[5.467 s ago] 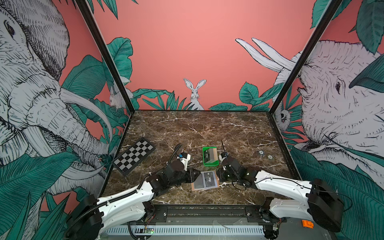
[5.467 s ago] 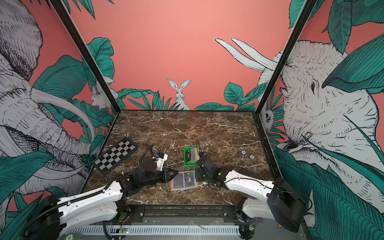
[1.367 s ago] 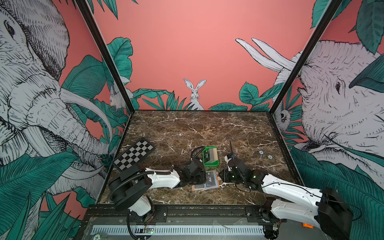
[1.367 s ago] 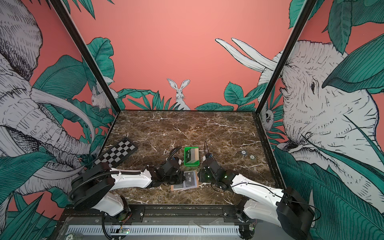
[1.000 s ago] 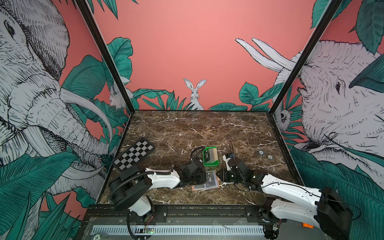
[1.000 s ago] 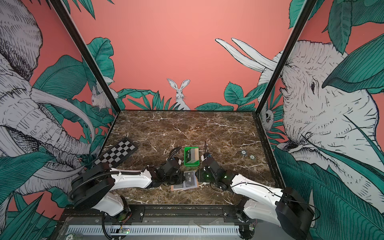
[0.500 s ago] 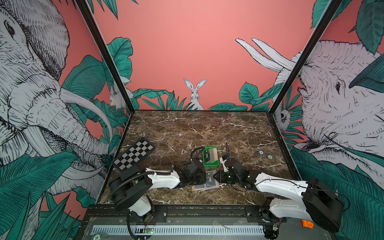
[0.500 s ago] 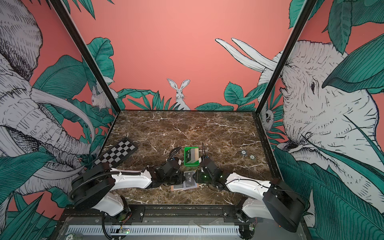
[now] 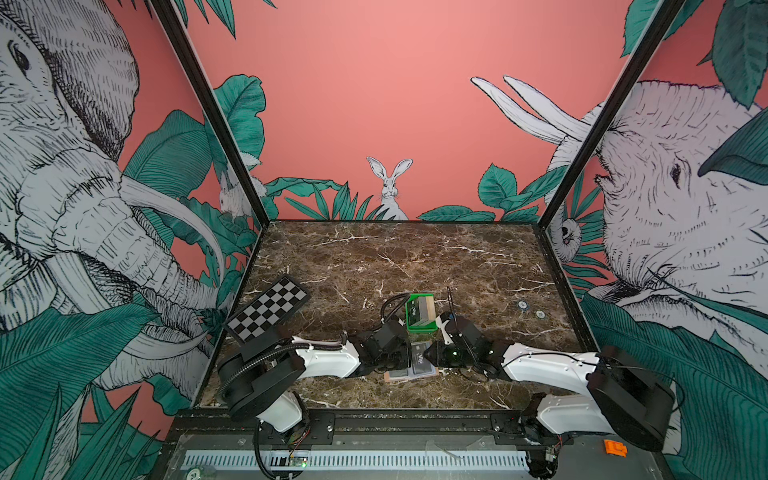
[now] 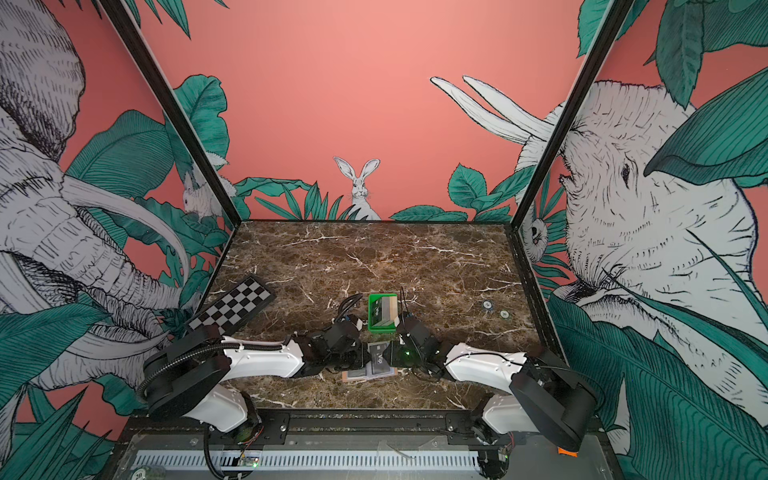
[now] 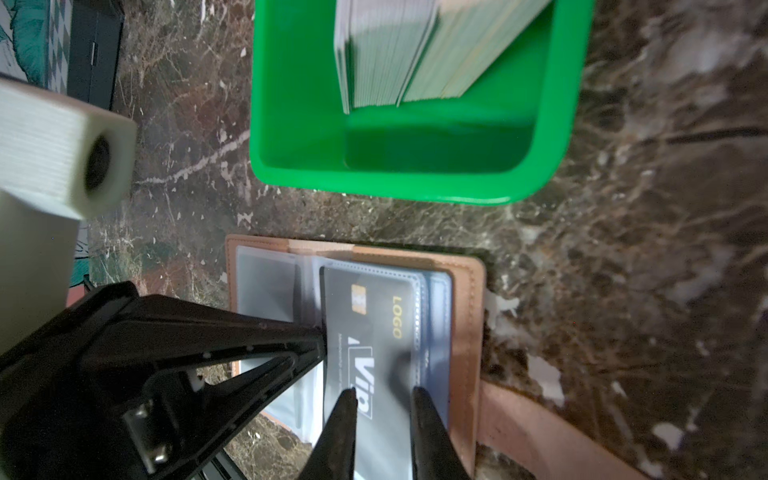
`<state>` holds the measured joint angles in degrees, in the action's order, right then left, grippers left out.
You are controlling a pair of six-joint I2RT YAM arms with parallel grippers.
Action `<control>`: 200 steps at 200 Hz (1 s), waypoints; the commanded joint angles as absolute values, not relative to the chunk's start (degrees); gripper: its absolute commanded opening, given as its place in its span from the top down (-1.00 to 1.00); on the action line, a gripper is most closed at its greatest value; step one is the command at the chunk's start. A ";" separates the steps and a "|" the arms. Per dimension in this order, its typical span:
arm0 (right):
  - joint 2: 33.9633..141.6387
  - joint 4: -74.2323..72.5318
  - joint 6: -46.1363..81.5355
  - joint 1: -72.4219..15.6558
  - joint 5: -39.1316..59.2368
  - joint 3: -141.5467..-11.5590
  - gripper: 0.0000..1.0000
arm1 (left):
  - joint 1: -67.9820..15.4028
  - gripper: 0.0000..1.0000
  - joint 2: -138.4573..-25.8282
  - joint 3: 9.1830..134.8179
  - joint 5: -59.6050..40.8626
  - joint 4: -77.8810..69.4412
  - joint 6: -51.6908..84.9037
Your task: Put the credit cards into the card holder
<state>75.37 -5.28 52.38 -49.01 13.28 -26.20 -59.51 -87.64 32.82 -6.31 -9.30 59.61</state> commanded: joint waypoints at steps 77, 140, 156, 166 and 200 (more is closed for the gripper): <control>76.22 -3.43 52.16 -48.87 11.12 -26.61 0.53 | -60.20 1.00 -89.12 31.82 -5.50 -8.99 60.33; 76.46 -3.11 51.97 -48.94 11.24 -26.88 0.53 | -60.28 1.00 -89.19 31.95 -5.43 -8.97 60.37; 76.37 -4.39 51.74 -48.93 12.38 -26.78 0.53 | -60.30 1.00 -89.28 31.95 -5.42 -8.97 60.29; 76.31 -5.66 51.70 -49.03 13.25 -26.55 0.54 | -60.29 1.00 -89.29 31.92 -5.41 -9.05 60.35; 76.57 -7.19 51.74 -49.17 14.28 -26.54 0.54 | -60.29 1.00 -89.06 31.66 -5.38 -9.37 60.47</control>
<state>75.90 -4.19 52.27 -49.01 12.91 -26.20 -59.88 -88.29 32.84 -6.31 -10.63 60.03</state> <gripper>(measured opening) 0.230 0.047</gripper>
